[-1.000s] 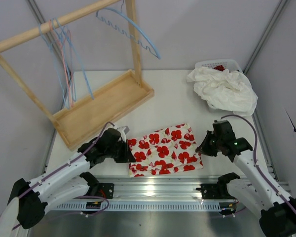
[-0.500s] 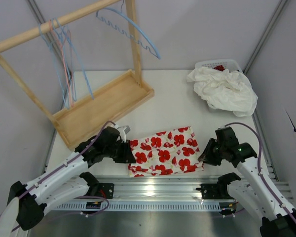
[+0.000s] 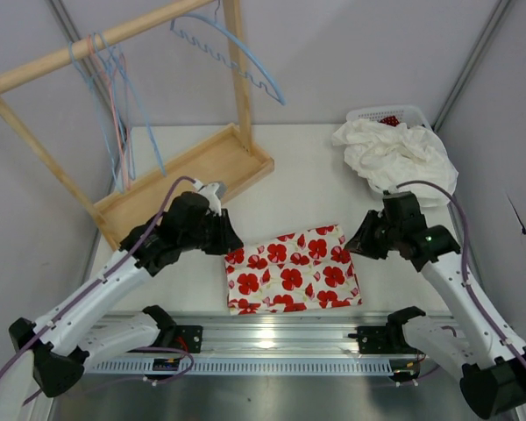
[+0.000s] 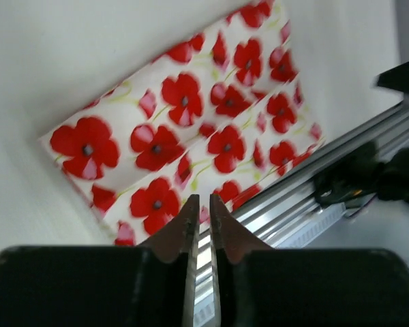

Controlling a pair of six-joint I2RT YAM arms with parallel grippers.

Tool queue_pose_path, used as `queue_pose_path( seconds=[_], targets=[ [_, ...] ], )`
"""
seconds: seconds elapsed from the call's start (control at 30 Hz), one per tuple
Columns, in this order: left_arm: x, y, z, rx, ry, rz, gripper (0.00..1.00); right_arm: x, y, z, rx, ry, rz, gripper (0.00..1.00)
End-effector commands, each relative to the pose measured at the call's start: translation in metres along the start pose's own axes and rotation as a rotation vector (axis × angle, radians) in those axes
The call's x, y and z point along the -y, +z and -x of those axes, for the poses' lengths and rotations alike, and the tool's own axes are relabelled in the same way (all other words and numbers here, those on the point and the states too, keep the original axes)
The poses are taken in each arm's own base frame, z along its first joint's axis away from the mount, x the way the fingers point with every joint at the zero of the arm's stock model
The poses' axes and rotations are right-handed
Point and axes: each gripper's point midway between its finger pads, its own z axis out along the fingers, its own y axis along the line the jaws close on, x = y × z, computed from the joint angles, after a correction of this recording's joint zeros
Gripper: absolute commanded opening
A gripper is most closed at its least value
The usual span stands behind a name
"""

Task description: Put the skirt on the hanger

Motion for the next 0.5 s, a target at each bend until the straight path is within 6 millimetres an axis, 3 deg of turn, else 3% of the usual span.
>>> queue_pose_path(
  seconds=[0.0,0.03,0.1,0.13,0.2,0.23,0.3,0.33,0.4,0.43,0.47],
  targets=[
    [0.029,0.006,0.032,0.094,0.013,-0.097,0.1,-0.022,0.025,0.021,0.053,-0.035,0.086,0.2],
    [0.034,0.011,0.032,0.086,0.006,-0.123,0.02,-0.032,0.041,0.031,0.075,-0.047,0.119,0.14],
    [0.033,0.032,0.02,0.044,-0.022,-0.134,0.0,-0.03,0.065,0.032,0.07,-0.039,0.103,0.0],
    [0.028,0.042,0.006,0.001,-0.025,-0.131,0.0,-0.032,0.085,0.033,0.051,-0.045,0.095,0.0],
    [0.012,0.06,-0.013,-0.05,-0.046,-0.085,0.0,-0.038,0.104,0.035,0.047,-0.069,0.099,0.0],
    [-0.006,0.071,-0.033,-0.092,-0.068,-0.033,0.0,-0.033,0.122,0.028,0.012,-0.077,0.063,0.0],
    [-0.027,0.083,-0.049,-0.123,-0.108,0.049,0.0,-0.029,0.139,0.028,0.003,-0.091,0.04,0.0],
    [-0.046,0.089,-0.067,-0.148,-0.138,0.112,0.0,-0.025,0.147,0.027,0.001,-0.092,0.014,0.0],
    [-0.054,0.097,-0.072,-0.136,-0.17,0.13,0.0,-0.011,0.165,0.023,-0.024,-0.095,-0.043,0.0],
    [-0.068,0.102,-0.09,-0.161,-0.196,0.159,0.0,-0.005,0.17,0.026,-0.016,-0.094,-0.073,0.0],
    [-0.069,0.108,-0.086,-0.129,-0.2,0.154,0.0,0.003,0.178,0.023,-0.03,-0.094,-0.105,0.0]
  ],
)
